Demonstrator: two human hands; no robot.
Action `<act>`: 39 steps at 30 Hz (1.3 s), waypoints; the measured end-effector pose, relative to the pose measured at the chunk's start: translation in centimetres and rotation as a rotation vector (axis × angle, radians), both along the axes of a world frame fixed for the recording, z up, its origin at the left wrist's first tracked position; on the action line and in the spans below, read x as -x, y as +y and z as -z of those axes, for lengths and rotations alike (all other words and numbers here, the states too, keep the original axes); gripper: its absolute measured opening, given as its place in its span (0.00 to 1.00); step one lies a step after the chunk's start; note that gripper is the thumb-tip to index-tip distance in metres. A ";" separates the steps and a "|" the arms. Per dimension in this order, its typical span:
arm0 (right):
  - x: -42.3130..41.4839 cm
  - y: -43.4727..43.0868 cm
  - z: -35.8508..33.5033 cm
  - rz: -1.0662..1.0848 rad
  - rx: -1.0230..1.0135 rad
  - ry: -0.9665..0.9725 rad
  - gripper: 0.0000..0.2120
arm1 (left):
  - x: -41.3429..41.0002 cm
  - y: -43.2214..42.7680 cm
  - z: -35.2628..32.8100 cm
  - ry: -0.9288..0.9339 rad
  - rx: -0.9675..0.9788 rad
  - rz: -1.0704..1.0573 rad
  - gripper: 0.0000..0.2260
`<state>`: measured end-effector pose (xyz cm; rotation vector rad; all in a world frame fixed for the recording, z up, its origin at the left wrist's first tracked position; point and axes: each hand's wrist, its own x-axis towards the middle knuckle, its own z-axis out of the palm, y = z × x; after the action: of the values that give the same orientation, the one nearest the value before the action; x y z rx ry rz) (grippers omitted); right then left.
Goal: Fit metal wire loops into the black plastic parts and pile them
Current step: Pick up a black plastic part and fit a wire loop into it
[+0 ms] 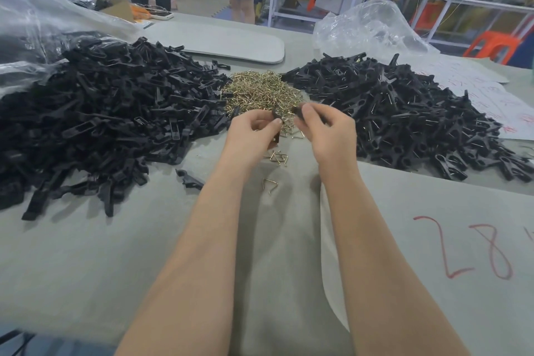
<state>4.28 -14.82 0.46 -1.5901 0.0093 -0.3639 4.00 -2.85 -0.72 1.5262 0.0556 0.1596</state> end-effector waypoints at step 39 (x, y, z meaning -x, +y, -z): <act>0.7 0.2 -0.4 -0.072 0.275 -0.065 0.07 | 0.6 0.0 -0.8 0.047 0.184 0.077 0.05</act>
<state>3.54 -14.66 0.90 -1.8442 -0.1536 -0.3724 3.42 -2.88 0.09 1.3461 0.0482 0.0555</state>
